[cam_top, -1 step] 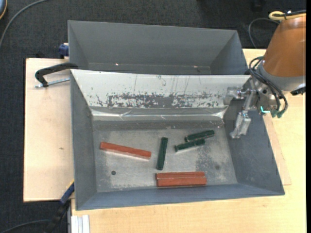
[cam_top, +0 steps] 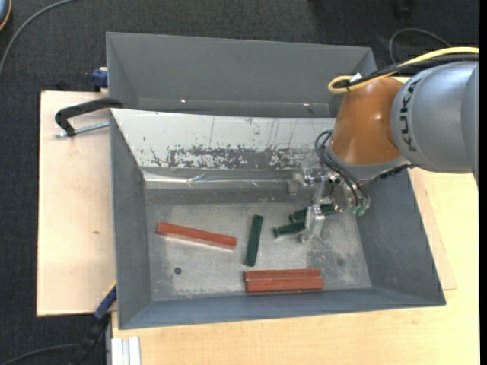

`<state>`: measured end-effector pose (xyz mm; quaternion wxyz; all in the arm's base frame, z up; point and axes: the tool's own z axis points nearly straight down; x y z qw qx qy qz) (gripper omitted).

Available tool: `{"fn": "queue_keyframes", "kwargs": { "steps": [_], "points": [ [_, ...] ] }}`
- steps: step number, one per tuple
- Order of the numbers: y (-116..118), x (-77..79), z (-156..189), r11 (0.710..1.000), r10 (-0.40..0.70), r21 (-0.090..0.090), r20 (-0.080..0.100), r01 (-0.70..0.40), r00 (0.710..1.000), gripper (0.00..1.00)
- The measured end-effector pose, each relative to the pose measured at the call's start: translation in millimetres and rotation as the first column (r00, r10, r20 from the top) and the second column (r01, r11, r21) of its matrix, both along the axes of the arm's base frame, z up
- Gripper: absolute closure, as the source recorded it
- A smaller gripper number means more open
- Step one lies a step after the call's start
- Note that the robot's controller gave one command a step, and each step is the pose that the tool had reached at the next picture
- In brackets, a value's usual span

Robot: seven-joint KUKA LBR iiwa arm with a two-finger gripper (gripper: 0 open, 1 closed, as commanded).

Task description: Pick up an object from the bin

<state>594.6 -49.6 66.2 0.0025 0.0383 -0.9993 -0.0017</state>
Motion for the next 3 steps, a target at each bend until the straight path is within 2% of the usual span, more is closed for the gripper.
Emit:
{"fn": "queue_keyframes", "kwargs": {
  "steps": [1,2,3],
  "points": [
    [-29.2,9.4,36.6,0.997,0.082,-0.005,0.015,-0.082,0.997,0.0],
    [4.7,5.4,38.1,0.958,0.286,-0.002,0.009,-0.286,0.958,0.0],
    [22.8,4.1,3.4,0.928,0.373,-0.001,0.005,-0.373,0.928,0.0]
  ]
}}
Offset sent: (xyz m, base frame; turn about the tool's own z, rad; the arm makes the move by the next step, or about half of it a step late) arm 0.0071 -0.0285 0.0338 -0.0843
